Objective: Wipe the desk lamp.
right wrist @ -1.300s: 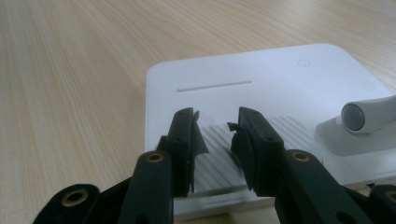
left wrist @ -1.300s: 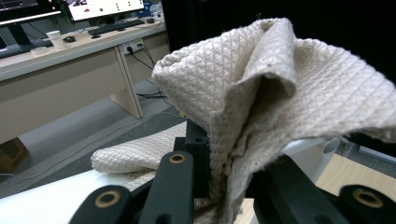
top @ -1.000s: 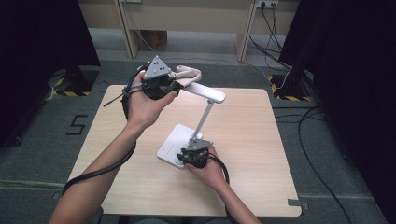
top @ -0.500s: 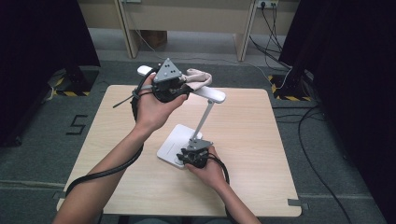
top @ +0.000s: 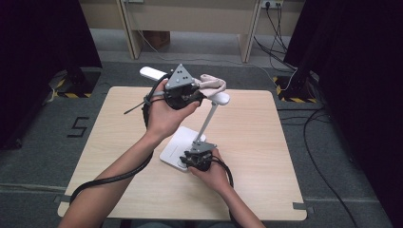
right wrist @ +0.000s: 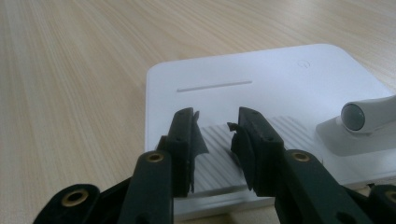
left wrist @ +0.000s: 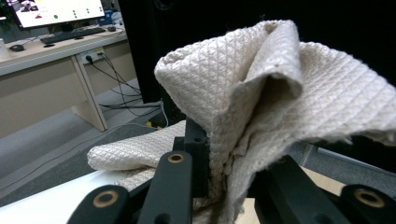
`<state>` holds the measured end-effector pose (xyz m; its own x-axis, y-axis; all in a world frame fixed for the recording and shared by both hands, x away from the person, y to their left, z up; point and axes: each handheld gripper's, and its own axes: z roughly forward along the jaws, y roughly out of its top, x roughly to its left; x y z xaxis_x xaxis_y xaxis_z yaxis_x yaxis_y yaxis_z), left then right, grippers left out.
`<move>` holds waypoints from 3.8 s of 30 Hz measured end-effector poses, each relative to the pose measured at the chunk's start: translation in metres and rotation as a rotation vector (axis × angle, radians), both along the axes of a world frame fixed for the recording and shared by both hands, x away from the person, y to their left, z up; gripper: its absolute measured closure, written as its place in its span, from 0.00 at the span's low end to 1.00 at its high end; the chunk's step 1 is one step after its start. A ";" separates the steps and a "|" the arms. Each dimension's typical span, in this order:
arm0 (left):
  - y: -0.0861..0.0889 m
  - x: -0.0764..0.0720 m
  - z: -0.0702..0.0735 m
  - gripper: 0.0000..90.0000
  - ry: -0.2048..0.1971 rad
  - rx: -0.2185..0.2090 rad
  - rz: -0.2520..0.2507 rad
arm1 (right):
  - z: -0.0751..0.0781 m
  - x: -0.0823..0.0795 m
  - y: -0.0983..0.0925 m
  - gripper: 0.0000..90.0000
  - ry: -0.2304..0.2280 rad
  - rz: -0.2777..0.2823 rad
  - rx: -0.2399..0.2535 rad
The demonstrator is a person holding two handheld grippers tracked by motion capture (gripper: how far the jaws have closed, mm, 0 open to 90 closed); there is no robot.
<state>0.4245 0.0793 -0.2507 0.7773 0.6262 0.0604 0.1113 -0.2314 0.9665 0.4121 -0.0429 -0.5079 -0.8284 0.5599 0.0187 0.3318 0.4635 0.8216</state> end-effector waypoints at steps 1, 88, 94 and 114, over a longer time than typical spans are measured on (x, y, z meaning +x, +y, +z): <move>-0.001 -0.001 0.000 0.88 0.000 -0.003 -0.005 | 0.000 0.000 0.000 0.75 0.001 -0.001 0.001; -0.002 -0.029 -0.056 0.90 0.066 0.092 -0.124 | -0.001 -0.001 0.000 0.75 -0.001 -0.006 0.016; 0.030 -0.027 -0.064 0.90 0.086 0.075 -0.046 | -0.002 -0.001 0.000 0.75 0.001 -0.006 0.018; 0.013 0.009 -0.071 0.90 0.109 0.069 0.054 | -0.002 -0.001 0.001 0.75 -0.002 -0.004 0.018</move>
